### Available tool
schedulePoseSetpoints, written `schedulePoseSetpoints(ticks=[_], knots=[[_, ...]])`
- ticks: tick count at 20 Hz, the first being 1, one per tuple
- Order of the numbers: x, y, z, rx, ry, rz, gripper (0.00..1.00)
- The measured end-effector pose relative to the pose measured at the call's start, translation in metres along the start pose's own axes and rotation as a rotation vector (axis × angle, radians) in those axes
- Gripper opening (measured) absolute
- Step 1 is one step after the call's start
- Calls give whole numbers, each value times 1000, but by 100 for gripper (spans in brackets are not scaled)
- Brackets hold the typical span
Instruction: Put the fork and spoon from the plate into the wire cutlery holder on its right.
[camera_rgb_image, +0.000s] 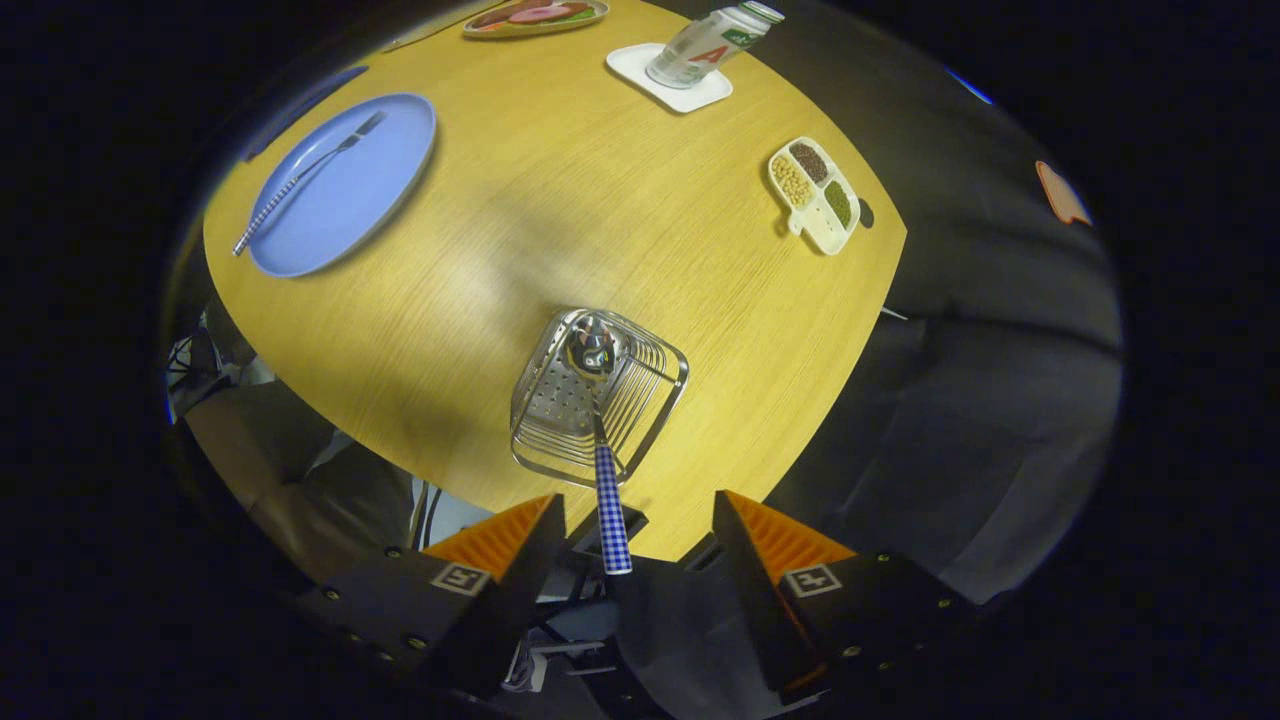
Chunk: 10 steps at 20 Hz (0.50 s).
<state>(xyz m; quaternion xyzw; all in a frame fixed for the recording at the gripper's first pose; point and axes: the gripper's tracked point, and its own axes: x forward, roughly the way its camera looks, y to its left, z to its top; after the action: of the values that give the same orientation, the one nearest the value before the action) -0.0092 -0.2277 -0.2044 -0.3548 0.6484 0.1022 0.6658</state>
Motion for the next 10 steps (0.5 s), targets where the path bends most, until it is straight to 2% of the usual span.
schedulePoseSetpoints(ticks=[3, 10], knots=[[-10, 10, 2, 44, -46, 19, 93], [-45, 19, 23, 140, -227, -17, 96]])
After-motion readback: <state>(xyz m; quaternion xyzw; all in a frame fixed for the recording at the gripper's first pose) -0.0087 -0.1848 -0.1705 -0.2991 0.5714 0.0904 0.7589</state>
